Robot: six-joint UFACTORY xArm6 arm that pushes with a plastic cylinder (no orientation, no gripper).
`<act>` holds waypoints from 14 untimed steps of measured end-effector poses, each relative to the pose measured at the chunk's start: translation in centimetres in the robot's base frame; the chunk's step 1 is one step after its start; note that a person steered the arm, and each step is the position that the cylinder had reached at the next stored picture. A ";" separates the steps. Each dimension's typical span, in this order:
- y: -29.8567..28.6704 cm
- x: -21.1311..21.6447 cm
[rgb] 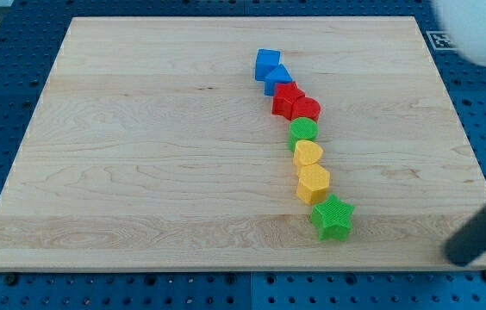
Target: Place the green star diagonal left to the green circle
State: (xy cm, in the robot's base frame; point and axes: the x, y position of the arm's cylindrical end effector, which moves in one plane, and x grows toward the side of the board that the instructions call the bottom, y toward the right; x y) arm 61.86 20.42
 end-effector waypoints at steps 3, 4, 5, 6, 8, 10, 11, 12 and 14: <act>-2.1 -0.3; -2.0 -1.8; -2.2 -1.8; -6.8 -2.8; -10.2 -2.8; -16.2 -3.7; -18.0 -3.8; -20.1 -4.6; -22.0 -8.4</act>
State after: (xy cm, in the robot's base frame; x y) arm 53.42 -1.60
